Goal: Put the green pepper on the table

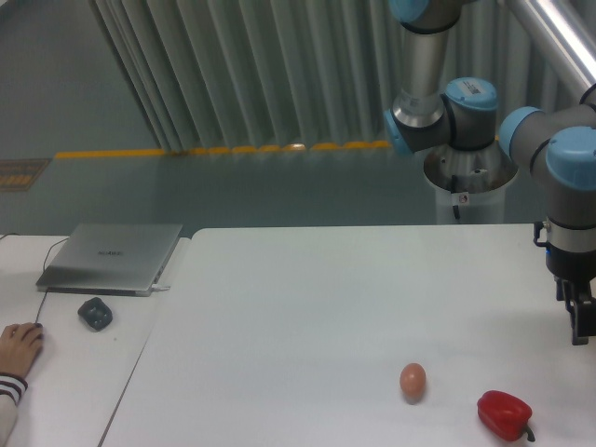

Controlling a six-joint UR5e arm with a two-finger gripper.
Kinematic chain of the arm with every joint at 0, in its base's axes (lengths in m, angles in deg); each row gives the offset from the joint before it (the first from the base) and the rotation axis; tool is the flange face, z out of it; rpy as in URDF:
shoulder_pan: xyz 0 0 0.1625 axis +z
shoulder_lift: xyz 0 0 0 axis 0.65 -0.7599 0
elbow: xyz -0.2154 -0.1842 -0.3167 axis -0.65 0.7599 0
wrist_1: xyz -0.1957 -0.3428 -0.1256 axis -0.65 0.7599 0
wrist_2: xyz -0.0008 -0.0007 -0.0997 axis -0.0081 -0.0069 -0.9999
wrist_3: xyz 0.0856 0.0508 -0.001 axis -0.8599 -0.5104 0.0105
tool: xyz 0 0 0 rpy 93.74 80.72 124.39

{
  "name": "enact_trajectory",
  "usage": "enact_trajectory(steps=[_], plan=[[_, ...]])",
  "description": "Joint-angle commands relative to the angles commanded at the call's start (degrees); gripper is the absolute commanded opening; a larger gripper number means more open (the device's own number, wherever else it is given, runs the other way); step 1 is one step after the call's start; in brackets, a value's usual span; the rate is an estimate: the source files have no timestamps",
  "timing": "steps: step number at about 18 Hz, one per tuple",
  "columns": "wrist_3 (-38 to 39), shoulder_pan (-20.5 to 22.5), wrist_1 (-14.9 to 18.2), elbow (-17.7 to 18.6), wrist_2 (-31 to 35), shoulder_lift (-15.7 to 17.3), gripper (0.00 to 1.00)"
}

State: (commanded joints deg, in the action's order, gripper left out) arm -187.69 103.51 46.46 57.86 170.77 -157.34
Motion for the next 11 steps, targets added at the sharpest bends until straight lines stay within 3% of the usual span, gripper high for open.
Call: enact_trajectory(steps=[6,11], plan=[[0.0,0.26,0.0,-0.09,0.18,0.26,1.0],[-0.7,2.2,-0.18,-1.05,5.18,0.62,1.0]])
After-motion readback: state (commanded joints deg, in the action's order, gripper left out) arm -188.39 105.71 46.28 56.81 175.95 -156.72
